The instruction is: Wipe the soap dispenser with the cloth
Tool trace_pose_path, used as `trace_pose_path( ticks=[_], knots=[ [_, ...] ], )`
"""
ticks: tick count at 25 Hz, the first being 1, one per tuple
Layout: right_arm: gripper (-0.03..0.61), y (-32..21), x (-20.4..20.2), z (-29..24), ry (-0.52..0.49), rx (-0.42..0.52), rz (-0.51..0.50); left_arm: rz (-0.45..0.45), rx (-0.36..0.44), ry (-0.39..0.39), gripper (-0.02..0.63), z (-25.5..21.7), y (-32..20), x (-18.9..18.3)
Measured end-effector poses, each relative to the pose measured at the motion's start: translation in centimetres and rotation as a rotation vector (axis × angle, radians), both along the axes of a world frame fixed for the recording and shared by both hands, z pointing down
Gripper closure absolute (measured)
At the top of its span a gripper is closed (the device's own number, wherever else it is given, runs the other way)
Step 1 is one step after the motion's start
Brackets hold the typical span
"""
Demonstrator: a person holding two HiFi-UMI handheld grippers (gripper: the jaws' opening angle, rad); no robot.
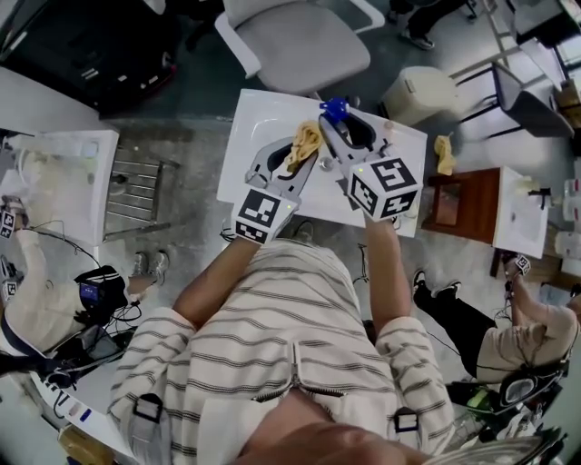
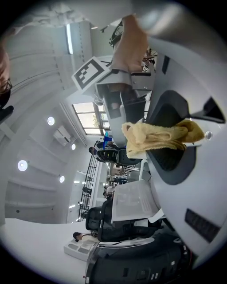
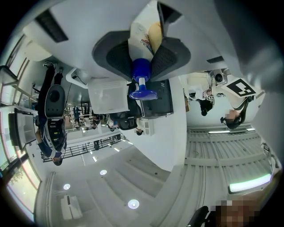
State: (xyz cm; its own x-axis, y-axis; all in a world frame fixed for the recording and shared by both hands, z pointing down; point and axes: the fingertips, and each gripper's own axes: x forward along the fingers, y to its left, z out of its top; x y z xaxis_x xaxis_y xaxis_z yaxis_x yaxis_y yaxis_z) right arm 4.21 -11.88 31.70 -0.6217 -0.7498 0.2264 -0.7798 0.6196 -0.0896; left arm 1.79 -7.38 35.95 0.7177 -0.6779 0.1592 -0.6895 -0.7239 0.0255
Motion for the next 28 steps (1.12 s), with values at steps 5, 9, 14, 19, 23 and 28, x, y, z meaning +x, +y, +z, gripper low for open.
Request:
trace_pose_path(
  ticks=[5, 9, 14, 19, 23, 28],
  knots=[
    [0.449, 0.8, 0.4, 0.1, 0.004, 0.005, 0.001, 0.022, 0.011, -0.012, 0.512, 0.2, 1.2, 1.8],
    [0.449, 1.5, 0.6, 0.3, 0.006, 0.006, 0.003, 0.043, 0.026, -0.023, 0.512, 0.4, 2.0, 2.7],
    [0.449, 2.2, 0.5, 0.4, -0.002, 0.006, -0.014, 0.095, 0.047, -0.035, 0.512, 0.8, 3.0, 4.6],
    [0.449, 2.8, 0.8, 0.3, -0.016, 0.009, -0.016, 0.118, 0.039, -0.051, 0.514, 1.6, 3.6, 5.6],
    [0.449, 3.3, 1.5, -0.3, -0.026, 0.019, -0.010, 0.114, 0.016, -0.071, 0.512, 3.0, 3.9, 5.4],
    [0.449, 3.6, 2.3, -0.8, -0.040, 0.016, 0.004, 0.108, -0.008, -0.088, 0.512, 4.2, 4.2, 4.9]
  ],
)
